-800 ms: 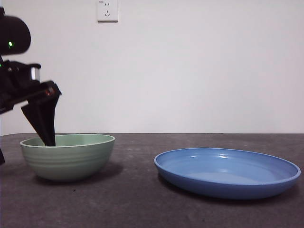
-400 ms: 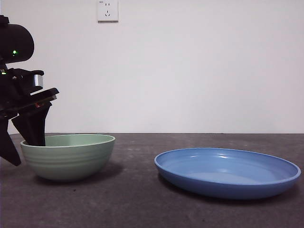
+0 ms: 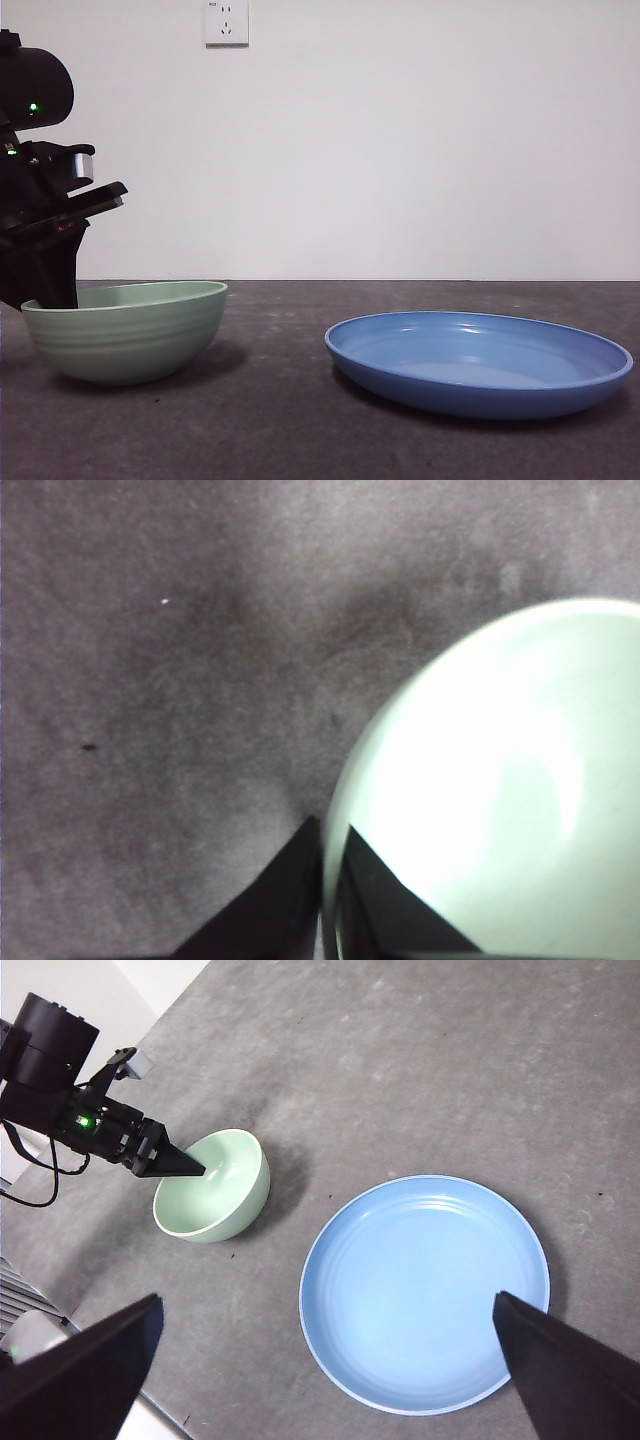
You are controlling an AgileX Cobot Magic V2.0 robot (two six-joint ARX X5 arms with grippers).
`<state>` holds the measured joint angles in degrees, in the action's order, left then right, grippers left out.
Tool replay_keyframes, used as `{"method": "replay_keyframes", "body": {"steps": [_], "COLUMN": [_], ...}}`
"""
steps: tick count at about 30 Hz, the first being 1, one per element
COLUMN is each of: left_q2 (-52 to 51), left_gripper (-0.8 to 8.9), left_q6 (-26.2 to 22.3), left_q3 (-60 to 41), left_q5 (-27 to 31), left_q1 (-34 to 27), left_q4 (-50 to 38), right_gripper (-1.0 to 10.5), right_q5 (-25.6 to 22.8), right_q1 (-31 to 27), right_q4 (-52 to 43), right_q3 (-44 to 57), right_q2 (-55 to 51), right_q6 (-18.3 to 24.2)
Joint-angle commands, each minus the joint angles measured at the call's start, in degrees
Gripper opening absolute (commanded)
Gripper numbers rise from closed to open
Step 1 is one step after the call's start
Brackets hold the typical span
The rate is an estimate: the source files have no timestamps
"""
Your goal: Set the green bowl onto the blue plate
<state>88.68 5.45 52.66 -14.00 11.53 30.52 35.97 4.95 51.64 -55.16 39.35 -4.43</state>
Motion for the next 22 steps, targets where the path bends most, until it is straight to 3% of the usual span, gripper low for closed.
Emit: {"method": "replay_keyframes", "body": {"steps": [1, 11, 22], "left_q2": [0.9, 1.3, 9.3], "left_gripper": [0.07, 0.09, 0.09], "left_q6": [0.2, 1.7, 4.7], "left_q3": [2.4, 15.1, 32.6], "left_q5": [0.0, 0.0, 0.0], "left_q1": [0.2, 4.1, 16.8], "left_q4": [1.2, 13.8, 18.2], "right_gripper": [6.2, 6.2, 6.2], "right_q5": [0.1, 0.1, 0.1], "right_q1": [0.2, 0.2, 0.2], "right_q4": [-0.3, -0.3, -0.4], "right_q3": [-1.0, -1.0, -1.0], "right_q2": [0.2, 0.2, 0.2], "right_q6": [0.4, 0.4, 0.4]}}
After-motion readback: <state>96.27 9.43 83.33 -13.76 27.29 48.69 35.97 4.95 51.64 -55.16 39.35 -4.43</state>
